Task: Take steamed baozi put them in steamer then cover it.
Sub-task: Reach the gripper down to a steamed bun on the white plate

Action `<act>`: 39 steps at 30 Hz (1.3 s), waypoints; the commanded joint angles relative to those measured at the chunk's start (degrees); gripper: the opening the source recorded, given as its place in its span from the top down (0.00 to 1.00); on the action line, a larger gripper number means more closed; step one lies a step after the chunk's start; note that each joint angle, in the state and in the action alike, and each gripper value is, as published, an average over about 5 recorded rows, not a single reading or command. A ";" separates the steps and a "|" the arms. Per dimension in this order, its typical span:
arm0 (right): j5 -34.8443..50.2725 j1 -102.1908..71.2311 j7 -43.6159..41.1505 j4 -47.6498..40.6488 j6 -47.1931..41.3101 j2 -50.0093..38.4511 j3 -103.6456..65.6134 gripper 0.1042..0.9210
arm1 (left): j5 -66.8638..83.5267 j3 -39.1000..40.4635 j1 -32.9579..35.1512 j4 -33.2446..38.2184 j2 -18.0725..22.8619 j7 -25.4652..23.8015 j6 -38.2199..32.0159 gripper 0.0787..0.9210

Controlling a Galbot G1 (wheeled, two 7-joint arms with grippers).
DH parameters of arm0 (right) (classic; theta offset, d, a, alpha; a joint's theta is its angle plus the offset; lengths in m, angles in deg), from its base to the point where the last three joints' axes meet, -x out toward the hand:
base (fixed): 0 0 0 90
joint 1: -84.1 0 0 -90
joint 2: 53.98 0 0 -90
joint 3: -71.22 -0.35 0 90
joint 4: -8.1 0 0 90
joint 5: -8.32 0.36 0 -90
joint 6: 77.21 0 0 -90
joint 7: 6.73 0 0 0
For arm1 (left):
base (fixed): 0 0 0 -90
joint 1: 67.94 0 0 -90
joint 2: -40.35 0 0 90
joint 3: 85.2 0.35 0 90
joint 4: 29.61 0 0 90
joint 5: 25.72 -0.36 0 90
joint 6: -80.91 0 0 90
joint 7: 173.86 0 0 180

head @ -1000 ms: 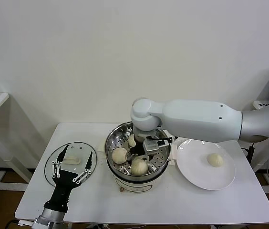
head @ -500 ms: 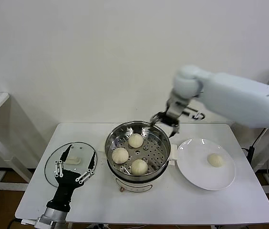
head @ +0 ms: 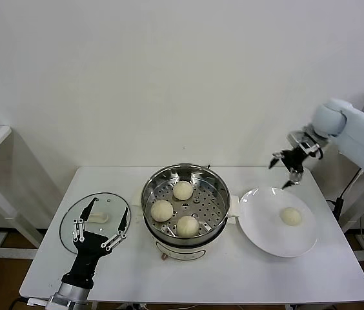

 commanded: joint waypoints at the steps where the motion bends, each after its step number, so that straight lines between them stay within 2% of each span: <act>1: -5.11 -12.99 1.84 -8.06 -2.80 -2.15 -5.57 0.12 | -0.18 -0.07 0.27 -0.06 0.17 -0.03 0.06 0.12; 30: -9.83 -17.63 6.16 -13.71 -1.98 4.78 -9.10 0.12 | -0.27 -0.58 0.85 -0.24 0.35 -0.04 -0.29 0.12; 33: -10.09 -17.61 6.15 -13.53 -1.95 4.81 -9.00 0.14 | -0.27 -0.64 0.85 -0.28 0.37 -0.04 -0.31 0.12; 39: -10.04 -17.24 5.70 -12.68 -2.08 4.56 -8.84 0.28 | -0.26 -0.68 0.84 -0.25 0.44 -0.07 -0.34 0.12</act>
